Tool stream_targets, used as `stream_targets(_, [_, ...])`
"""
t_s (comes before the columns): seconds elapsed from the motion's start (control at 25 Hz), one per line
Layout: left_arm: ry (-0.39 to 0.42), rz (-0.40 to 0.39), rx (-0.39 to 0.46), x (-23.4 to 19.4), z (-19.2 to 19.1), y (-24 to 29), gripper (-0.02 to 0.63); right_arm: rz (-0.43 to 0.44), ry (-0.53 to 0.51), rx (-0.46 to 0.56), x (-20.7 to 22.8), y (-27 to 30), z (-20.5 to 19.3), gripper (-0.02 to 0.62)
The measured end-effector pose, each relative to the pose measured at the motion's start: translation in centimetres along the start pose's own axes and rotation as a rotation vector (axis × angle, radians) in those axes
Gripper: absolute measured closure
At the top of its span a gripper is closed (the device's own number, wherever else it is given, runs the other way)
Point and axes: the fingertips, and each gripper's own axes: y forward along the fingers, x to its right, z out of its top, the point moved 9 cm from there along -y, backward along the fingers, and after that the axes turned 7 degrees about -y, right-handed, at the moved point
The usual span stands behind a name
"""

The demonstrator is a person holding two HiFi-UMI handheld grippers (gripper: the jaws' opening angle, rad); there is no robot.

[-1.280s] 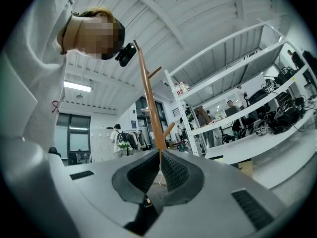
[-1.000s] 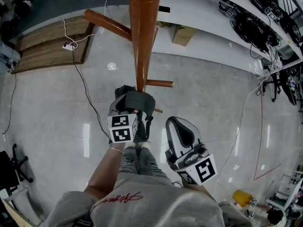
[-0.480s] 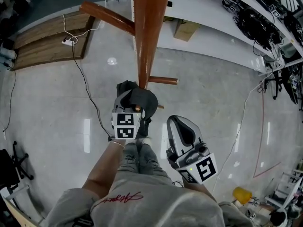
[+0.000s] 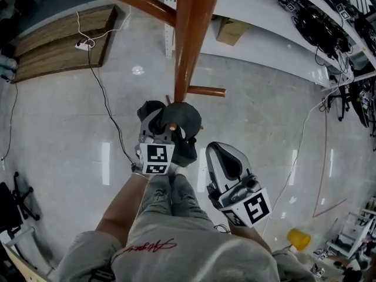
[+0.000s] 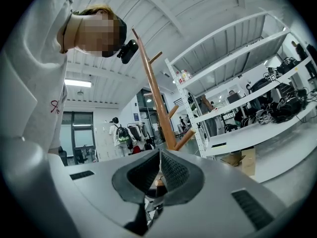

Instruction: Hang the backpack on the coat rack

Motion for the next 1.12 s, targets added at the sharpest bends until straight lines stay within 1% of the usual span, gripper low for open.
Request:
stream_targets(0.16, [0.007, 0.007, -0.002, 0.1, -0.3, -1.1, 0.487, 0.014, -0.010, -0.019, -0.7, -0.2, -0.3, 0.574])
stream_targets(0.28, [0.002, 0.006, 0.006, 0.5, -0.4, -2.1, 0.465, 0.014, -0.020, -0.019, -1.0, -0.4, -0.3, 0.574])
stream_targets(0.4, [-0.005, 0.003, 0.013, 0.8, -0.5, -3.5, 0.456, 0.022, -0.025, -0.018, -1.3, -0.8, -0.1, 0.574])
stream_targets(0.56, [0.007, 0.009, 0.041, 1.4, -0.2, -5.8, 0.456, 0.042, -0.023, -0.014, -1.6, -1.3, -0.1, 0.574])
stream_targets(0.64, [-0.007, 0.023, 0.038, 1.4, -0.3, -6.9, 0.456, 0.059, -0.025, -0.004, -1.8, -1.5, -0.2, 0.574])
stream_targets(0.76, [-0.025, 0.069, 0.048, 1.0, -0.1, -9.5, 0.456, 0.092, -0.024, 0.015, -2.5, -1.3, -0.1, 0.574])
stream_targets(0.84, [-0.054, 0.097, 0.093, 0.5, 0.9, -11.8, 0.457, 0.107, -0.033, 0.031, -3.1, -1.1, 0.1, 0.574])
stream_targets(0.92, [-0.101, 0.110, 0.155, 0.1, 2.4, -14.4, 0.461, 0.117, -0.052, 0.049, -4.0, -1.2, 0.6, 0.574])
stream_targets(0.96, [-0.130, 0.109, 0.187, 0.0, 3.3, -15.8, 0.483, 0.122, -0.063, 0.061, -4.6, -1.3, 1.0, 0.574])
stream_targets(1.0, [-0.158, 0.103, 0.219, -0.1, 4.3, -17.2, 0.527, 0.128, -0.075, 0.073, -5.3, -1.5, 1.5, 0.574])
stream_targets(1.04, [-0.178, 0.091, 0.253, -0.2, 5.4, -18.5, 0.551, 0.132, -0.088, 0.085, -6.1, -1.7, 2.0, 0.574])
stream_targets(1.12, [-0.191, 0.054, 0.330, -0.2, 7.9, -21.0, 0.557, 0.137, -0.116, 0.105, -7.6, -2.1, 3.1, 0.574])
